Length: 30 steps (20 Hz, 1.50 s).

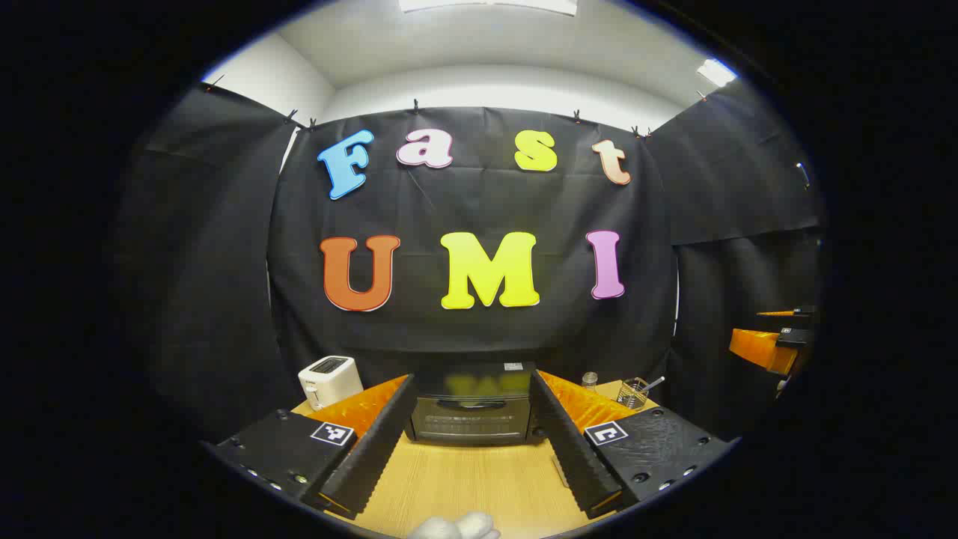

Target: Open the electric oven with the left hand, put the food in, and close the electric oven.

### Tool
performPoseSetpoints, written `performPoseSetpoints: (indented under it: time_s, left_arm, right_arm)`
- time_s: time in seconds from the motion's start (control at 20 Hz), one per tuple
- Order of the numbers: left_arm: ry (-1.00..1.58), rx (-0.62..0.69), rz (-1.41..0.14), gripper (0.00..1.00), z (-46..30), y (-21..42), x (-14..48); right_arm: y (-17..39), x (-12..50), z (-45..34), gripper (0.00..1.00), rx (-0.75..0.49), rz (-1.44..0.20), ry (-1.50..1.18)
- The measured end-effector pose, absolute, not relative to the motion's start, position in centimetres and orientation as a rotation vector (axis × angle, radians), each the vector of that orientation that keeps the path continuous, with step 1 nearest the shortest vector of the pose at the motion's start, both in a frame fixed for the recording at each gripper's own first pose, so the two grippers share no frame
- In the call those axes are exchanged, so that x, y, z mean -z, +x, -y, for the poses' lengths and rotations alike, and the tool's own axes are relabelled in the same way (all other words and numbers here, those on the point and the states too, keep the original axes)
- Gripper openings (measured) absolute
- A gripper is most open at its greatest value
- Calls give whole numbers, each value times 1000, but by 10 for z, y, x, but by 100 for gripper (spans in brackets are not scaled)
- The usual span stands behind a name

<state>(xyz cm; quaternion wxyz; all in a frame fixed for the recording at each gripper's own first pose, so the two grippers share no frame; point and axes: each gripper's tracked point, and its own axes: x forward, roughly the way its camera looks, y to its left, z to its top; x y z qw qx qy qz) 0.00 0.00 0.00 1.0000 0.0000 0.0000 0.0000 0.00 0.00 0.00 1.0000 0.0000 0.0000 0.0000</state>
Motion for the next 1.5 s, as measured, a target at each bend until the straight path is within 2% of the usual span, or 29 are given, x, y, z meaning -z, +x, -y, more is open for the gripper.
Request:
performPoseSetpoints:
  time_s: [0.15, 0.2, 0.25, 0.45, 0.5, 0.55, 0.75, 0.8, 0.85, 0.95, 1.0, 1.1, 1.15, 1.5]
  left_arm:
    - [0, 0, -6, 96, -1, 3, 3]
    - [-1, 1, -8, 96, -1, 5, 3]
    - [-4, 0, -7, 96, -1, 7, 4]
    - [-2, -5, -9, 96, -1, 13, 5]
    - [0, -5, -9, 96, -2, 15, 7]
    - [-1, -2, -7, 96, -2, 18, 7]
    - [-10, 4, -11, 96, 2, 38, 13]
    - [-12, 5, -10, 96, 4, 47, 15]
    - [-10, 7, -9, 96, 5, 57, 17]
    - [-5, 6, -16, 96, 6, 78, 26]
    - [-10, 8, -21, 96, 7, 91, 32]
    - [-27, 12, -36, 96, 10, 117, 43]
    - [-34, 22, -45, 96, 12, 131, 50]
    - [-35, 11, -156, 96, 5, 215, 119]
  right_arm:
    - [4, 1, 0, 100, -2, -4, 4]
    - [6, 1, 1, 96, 1, -7, 5]
    - [8, 3, 3, 100, 2, -12, 8]
    - [11, 2, 6, 100, 6, -12, 20]
    - [12, 2, 8, 96, 9, -13, 19]
    - [12, 3, 9, 100, 11, -13, 19]
    - [12, 3, 15, 100, 21, -25, 14]
    - [12, 1, 17, 96, 26, -28, 10]
    - [12, 4, 19, 100, 30, -37, 6]
    - [13, 6, 22, 96, 34, -55, 5]
    - [13, 7, 25, 100, 41, -67, 10]
    - [12, 6, 30, 100, 53, -82, 31]
    - [13, 8, 33, 96, 63, -90, 38]
    - [-1, 20, 51, 100, 139, -145, 39]
